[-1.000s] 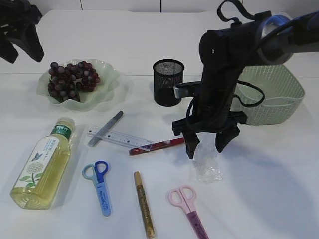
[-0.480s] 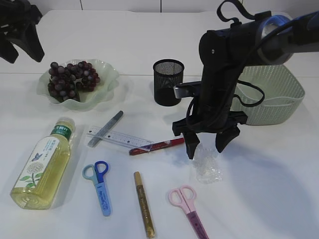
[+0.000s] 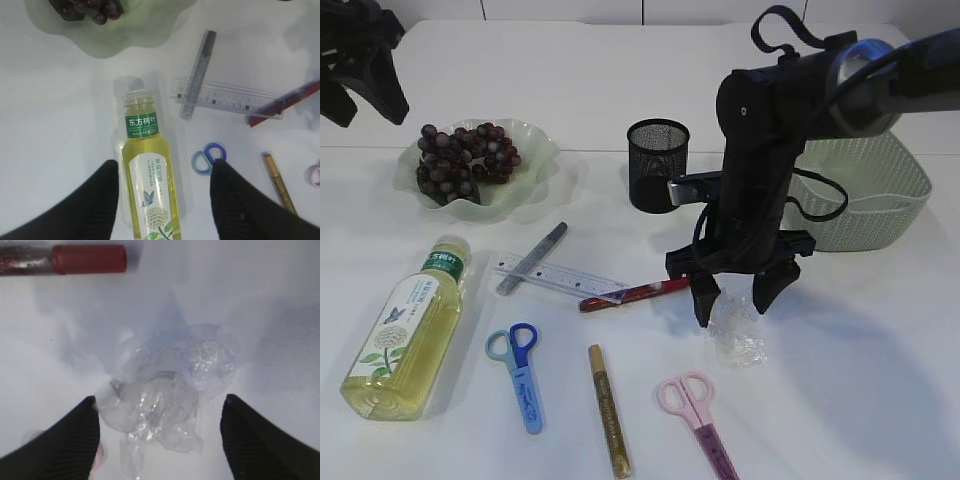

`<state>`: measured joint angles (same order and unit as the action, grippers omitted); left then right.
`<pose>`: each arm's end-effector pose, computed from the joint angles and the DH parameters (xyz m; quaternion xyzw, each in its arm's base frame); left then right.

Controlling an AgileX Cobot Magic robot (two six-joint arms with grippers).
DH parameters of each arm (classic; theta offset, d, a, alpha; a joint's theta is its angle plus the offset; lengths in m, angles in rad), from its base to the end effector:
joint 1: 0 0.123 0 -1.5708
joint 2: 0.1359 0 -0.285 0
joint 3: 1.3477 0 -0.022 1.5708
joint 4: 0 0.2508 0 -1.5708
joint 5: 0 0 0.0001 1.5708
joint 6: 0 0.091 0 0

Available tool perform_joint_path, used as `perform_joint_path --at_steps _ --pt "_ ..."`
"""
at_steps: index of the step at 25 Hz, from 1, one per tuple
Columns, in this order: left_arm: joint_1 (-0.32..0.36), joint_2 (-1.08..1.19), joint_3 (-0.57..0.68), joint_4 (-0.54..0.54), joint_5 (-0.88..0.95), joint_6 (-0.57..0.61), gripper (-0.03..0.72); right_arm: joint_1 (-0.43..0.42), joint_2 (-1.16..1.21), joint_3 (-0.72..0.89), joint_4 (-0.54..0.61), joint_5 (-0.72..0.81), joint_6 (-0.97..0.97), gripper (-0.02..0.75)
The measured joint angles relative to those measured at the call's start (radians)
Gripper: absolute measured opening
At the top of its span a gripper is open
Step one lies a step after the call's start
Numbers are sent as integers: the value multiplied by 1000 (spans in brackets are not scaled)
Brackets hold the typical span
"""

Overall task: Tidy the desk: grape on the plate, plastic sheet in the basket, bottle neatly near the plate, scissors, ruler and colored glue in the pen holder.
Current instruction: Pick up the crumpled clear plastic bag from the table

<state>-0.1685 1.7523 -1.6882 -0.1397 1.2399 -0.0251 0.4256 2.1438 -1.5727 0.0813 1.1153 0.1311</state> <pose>0.3633 -0.0740 0.3370 0.0597 0.9802 -0.0856 0.1682 0.3754 0.1775 0.1514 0.1284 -0.9910 -0.0309 0.0236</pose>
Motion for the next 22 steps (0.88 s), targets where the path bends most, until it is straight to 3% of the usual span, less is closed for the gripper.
perform_joint_path --at_steps 11,18,22 --pt "0 0 0 0 0 0 424 0 16 -11 8 19 0 572" --pt "0 0 0 -1 0 0 424 0 16 -11 8 21 0 387" --pt "0 0 0 -9 0 0 424 0 16 -11 -5 17 0 237"
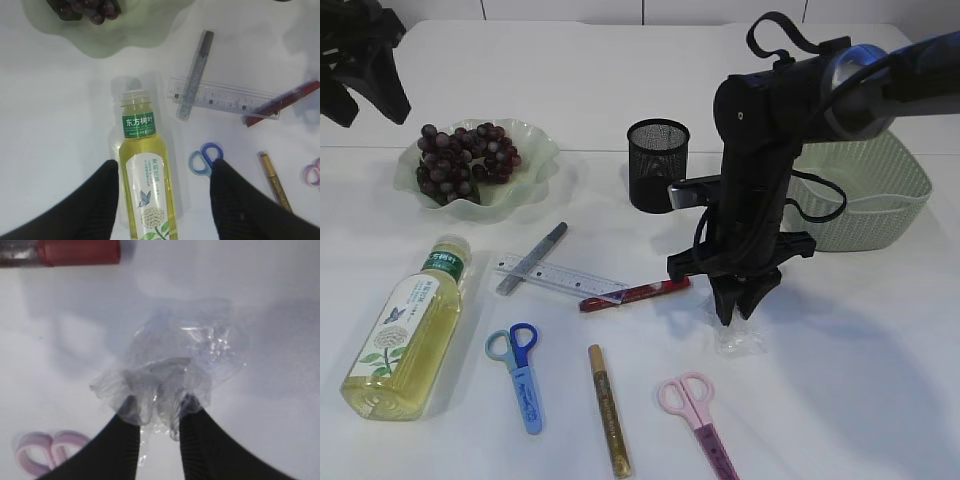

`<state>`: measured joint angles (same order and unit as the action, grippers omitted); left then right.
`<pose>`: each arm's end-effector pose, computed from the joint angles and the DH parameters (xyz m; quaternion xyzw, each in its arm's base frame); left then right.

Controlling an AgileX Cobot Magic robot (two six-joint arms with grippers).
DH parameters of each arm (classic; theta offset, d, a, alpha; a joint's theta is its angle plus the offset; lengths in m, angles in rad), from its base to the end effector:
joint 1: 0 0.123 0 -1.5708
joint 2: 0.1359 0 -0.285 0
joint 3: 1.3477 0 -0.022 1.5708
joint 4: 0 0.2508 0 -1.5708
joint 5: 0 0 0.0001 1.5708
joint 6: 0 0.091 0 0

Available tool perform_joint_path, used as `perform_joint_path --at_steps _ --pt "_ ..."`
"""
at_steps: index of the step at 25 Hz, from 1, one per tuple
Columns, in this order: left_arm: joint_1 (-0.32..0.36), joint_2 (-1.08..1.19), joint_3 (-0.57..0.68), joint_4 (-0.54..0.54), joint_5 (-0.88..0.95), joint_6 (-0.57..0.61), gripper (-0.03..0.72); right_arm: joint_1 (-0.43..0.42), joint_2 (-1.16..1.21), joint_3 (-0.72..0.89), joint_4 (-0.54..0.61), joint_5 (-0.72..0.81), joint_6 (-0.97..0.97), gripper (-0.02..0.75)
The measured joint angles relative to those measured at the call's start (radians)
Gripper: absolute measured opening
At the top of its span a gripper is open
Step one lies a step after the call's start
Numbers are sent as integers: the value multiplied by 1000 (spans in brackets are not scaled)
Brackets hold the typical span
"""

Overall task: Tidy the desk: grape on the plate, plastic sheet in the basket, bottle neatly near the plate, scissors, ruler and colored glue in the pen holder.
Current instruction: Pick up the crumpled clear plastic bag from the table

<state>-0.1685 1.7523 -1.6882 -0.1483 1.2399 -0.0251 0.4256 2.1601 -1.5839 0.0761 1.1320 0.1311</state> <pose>0.3632 -0.0747 0.3371 0.0590 0.9800 -0.0898 0.1677 0.3765 0.1776 0.1472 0.1297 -0.9906 -0.0258 0.0335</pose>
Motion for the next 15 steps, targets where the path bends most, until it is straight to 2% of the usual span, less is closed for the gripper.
perform_joint_path --at_steps 5,15 --pt "0 0 0 -19 0 0 424 0 0 0 -48 0 0 19" --pt "0 0 0 -20 0 0 423 0 -12 -3 -48 63 0 15"
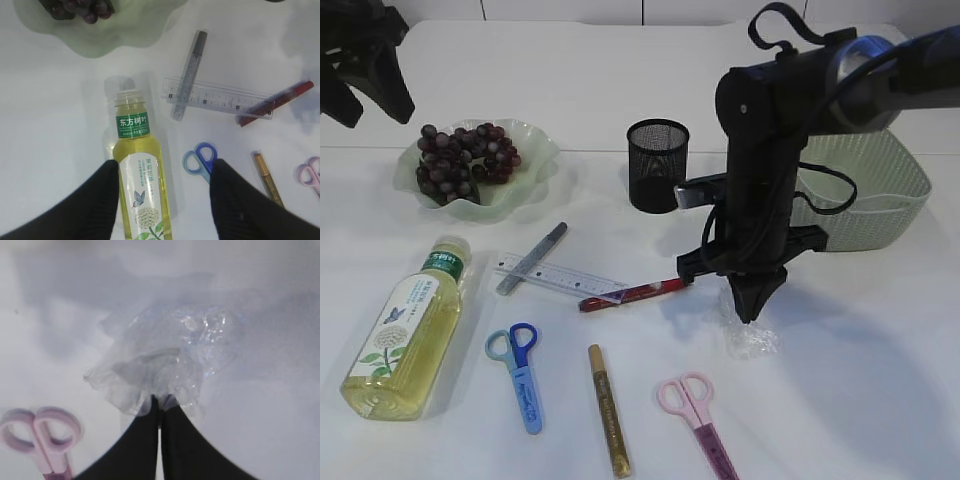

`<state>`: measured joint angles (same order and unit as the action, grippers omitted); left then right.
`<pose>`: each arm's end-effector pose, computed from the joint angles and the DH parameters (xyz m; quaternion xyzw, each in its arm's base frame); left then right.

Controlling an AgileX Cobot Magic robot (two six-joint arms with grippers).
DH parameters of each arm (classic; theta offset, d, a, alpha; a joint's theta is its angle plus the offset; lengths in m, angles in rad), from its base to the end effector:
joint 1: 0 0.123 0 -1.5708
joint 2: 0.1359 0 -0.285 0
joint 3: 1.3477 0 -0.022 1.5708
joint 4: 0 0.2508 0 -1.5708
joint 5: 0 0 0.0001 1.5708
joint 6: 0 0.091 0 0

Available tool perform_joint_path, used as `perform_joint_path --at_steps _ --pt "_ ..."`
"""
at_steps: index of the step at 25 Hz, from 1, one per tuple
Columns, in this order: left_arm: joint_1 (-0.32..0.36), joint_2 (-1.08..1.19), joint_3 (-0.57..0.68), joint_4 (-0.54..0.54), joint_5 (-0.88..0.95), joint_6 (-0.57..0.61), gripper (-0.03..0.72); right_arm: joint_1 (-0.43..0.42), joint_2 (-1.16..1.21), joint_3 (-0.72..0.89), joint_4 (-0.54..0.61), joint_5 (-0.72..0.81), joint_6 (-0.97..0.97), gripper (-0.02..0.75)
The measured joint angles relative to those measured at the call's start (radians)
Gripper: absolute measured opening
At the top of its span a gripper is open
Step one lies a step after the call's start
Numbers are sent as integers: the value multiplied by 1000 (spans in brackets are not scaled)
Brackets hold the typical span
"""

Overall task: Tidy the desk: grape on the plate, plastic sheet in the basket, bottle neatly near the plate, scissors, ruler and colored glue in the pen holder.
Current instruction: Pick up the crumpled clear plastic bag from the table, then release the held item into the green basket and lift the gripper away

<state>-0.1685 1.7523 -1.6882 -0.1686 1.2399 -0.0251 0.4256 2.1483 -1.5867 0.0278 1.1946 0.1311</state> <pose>0.3629 -0.0764 0.3374 0.0574 0.9793 -0.0998 0.1666 0.3730 0.1717 0.1530 0.1409 -0.9887 0.0013 0.0507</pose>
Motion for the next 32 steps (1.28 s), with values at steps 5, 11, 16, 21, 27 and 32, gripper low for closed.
perform_joint_path --at_steps 5,11,16,21,27,32 --pt "0 0 0 0 0 0 422 0 -78 0 13 10 0 15" --pt "0 0 0 0 0 0 422 0 -157 -7 13 19 0 15" --pt "0 0 0 0 0 0 417 0 -163 -108 -11 23 0 15" --pt "-2 0 0 -2 0 0 417 -37 -163 -253 -14 27 -14 15" --pt "-2 0 0 -2 0 0 417 -160 -163 -381 -14 38 -17 15" --pt "-2 0 0 -2 0 0 417 -271 -165 -411 -28 46 -20 15"
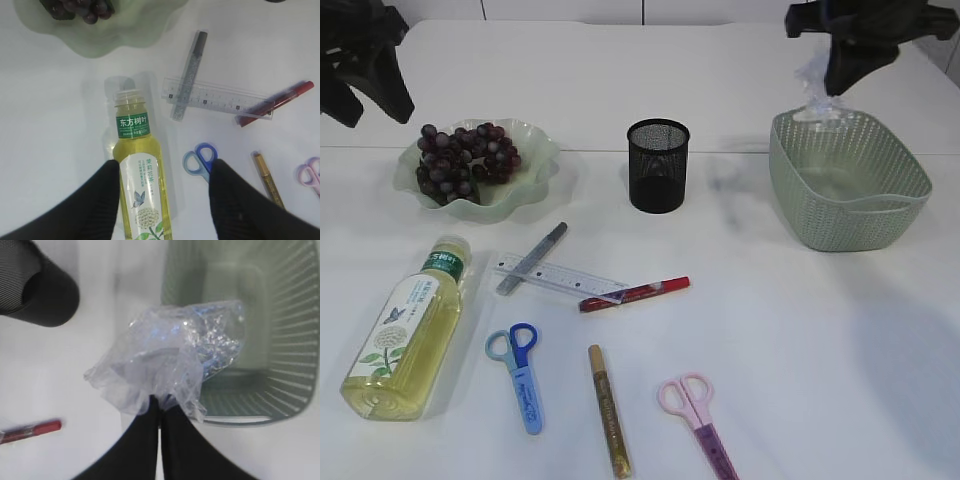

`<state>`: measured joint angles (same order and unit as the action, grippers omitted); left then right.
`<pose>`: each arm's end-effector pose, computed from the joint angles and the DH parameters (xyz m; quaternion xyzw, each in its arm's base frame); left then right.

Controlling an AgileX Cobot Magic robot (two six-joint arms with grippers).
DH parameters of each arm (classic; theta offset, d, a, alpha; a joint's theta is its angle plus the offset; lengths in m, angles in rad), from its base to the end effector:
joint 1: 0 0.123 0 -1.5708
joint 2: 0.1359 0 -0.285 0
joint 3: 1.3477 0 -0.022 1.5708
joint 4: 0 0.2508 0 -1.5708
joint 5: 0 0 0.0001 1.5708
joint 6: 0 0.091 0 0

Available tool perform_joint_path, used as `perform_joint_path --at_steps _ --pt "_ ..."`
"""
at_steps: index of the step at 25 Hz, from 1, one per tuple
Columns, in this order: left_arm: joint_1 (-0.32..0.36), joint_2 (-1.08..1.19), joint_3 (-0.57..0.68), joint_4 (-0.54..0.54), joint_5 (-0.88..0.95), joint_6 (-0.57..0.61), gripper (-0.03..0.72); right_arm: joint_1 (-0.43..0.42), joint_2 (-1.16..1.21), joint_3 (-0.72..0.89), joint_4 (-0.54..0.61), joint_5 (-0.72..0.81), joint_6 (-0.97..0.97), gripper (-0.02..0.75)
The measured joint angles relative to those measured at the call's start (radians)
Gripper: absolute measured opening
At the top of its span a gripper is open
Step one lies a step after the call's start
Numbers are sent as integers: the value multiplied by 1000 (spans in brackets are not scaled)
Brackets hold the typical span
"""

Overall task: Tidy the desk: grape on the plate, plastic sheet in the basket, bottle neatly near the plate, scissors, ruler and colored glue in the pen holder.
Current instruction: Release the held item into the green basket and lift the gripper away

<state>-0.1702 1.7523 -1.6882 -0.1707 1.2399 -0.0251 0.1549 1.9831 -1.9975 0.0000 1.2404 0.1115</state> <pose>0.3628 -0.0772 0.3374 0.0581 0.9792 -0.1009 0.1664 0.4286 0.0669 0.3309 -0.0212 0.9765 0.0285 0.2124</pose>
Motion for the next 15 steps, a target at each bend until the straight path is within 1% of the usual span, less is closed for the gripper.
perform_joint_path --at_steps 4,7,15 --pt "0 0 0 0 0 0 417 -71 0 0 -30 4 0 15" --pt "0 0 0 0 0 0 416 -100 2 0 -48 4 0 15" --pt "0 0 0 0 0 0 415 -104 41 0 -68 4 0 15"
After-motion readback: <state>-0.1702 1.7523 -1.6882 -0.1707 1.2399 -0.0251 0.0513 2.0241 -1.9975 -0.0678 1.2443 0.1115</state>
